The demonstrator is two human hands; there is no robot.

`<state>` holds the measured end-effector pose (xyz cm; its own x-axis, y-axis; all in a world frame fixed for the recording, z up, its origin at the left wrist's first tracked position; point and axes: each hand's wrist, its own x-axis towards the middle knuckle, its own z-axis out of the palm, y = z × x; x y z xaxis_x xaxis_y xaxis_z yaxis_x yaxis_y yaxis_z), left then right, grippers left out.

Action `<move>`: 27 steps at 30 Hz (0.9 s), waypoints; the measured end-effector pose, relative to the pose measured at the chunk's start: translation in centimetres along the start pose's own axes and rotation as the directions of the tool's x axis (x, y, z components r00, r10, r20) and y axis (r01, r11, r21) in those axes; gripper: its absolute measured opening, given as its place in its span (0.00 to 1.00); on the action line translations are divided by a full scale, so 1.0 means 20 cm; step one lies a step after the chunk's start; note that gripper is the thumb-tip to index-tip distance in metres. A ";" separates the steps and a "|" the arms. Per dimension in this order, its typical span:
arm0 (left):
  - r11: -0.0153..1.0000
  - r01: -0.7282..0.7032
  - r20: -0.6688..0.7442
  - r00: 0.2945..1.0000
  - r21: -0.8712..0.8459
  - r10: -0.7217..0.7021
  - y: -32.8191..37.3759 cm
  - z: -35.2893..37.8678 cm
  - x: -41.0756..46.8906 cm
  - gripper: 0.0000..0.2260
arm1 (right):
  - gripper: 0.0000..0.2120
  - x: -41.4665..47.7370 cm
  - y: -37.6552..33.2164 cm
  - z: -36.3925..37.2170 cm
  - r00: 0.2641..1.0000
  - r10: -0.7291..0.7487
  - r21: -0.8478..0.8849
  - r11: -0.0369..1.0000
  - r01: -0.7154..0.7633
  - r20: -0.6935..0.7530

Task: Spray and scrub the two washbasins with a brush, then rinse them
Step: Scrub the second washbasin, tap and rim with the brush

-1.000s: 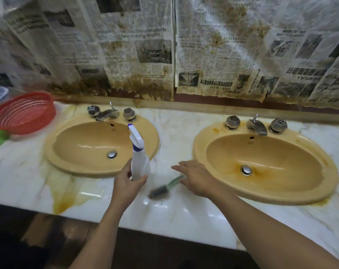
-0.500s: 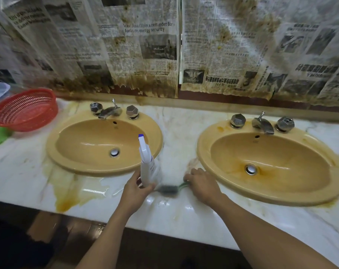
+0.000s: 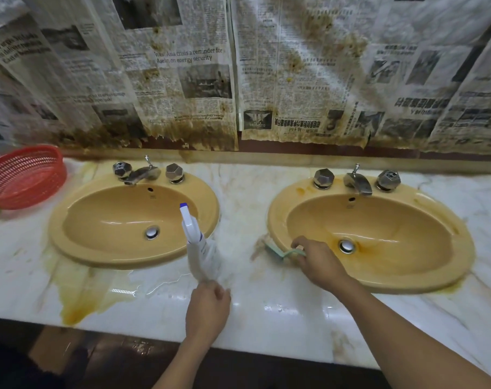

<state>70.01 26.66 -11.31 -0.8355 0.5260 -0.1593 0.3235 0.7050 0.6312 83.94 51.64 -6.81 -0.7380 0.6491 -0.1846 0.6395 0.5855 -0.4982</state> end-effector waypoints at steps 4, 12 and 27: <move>0.992 -0.122 0.062 0.990 -0.024 0.123 0.10 0.11 0.03 0.09 | 0.19 0.00 0.13 -0.09 0.999 0.009 0.011 1.000 -0.009 -0.033; 0.963 -0.257 0.142 0.959 0.081 0.245 0.41 0.33 0.11 0.24 | 0.17 -0.08 0.47 -0.28 0.997 -0.002 -0.003 1.000 0.001 -0.074; 0.947 0.023 0.175 0.981 0.321 -0.083 0.65 0.68 0.12 0.56 | 0.14 -0.14 1.21 -0.73 0.987 0.118 -0.146 0.984 -0.102 0.110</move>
<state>78.28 43.63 -13.80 -0.7687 0.5408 -0.3416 0.4296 0.8321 0.3507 104.69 71.08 -6.10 -0.6764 0.6561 -0.3346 0.7358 0.5810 -0.3480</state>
